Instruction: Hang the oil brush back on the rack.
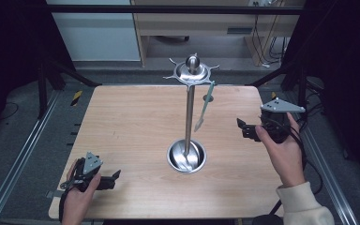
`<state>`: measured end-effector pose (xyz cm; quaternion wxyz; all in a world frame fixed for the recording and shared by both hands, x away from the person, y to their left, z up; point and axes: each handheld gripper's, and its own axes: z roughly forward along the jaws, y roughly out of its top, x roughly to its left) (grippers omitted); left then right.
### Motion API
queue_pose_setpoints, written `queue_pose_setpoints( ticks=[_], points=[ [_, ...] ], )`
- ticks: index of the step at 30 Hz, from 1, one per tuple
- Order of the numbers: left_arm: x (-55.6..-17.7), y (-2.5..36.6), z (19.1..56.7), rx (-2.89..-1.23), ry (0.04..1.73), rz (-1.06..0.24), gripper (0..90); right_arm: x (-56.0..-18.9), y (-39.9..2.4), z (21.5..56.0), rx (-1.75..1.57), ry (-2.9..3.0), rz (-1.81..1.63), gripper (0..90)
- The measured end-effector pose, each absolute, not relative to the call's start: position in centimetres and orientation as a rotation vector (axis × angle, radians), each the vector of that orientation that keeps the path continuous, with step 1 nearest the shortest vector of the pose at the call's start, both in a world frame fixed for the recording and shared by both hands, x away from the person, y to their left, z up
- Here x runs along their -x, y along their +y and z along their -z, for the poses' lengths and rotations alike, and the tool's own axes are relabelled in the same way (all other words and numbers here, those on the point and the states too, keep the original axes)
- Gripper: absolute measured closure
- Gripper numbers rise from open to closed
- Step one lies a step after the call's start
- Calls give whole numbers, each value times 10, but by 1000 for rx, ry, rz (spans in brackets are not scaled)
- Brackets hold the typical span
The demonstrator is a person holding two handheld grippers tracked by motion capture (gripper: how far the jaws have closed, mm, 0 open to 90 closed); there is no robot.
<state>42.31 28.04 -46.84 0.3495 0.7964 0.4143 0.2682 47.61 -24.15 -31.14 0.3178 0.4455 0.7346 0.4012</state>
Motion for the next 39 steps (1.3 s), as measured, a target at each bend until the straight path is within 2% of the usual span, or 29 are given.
queue_pose_setpoints(
  ticks=[39],
  points=[
    [-423, 280, 468, -2066, 1071, -695, 30, -488, -235, 381, -1253, 2039, -981, 118]
  ],
)
